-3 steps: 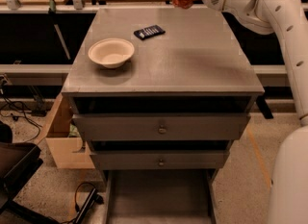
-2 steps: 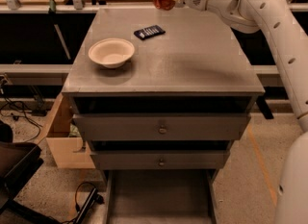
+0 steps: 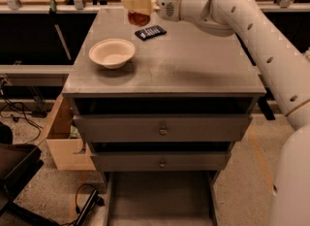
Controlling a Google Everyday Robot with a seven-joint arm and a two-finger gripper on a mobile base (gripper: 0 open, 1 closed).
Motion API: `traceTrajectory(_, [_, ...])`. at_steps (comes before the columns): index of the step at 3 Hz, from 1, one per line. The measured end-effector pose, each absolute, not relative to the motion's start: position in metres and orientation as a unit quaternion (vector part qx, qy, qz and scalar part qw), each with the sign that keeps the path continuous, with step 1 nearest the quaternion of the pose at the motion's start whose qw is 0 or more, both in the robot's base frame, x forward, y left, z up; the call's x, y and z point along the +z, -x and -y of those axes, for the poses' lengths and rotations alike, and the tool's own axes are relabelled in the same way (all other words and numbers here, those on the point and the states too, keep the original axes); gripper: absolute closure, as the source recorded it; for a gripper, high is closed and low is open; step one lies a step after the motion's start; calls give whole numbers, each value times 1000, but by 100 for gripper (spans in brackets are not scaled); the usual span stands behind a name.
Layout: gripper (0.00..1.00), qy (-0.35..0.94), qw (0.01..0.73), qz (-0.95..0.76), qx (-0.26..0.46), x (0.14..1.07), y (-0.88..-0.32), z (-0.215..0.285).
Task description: Place coke can into paper bowl
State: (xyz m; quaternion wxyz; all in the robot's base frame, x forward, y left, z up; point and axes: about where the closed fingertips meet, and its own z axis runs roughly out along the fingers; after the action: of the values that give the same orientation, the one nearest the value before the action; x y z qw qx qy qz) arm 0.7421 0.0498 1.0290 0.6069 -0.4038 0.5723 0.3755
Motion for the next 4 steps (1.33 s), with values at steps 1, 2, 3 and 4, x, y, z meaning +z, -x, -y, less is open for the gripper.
traceTrajectory(1, [100, 416, 580, -570, 407, 1007, -738, -78])
traceTrajectory(2, [100, 421, 560, -566, 435, 986, -735, -95])
traceTrajectory(3, [100, 427, 554, -555, 450, 968, -734, -104])
traceTrajectory(4, [100, 452, 555, -544, 438, 949, -734, -115])
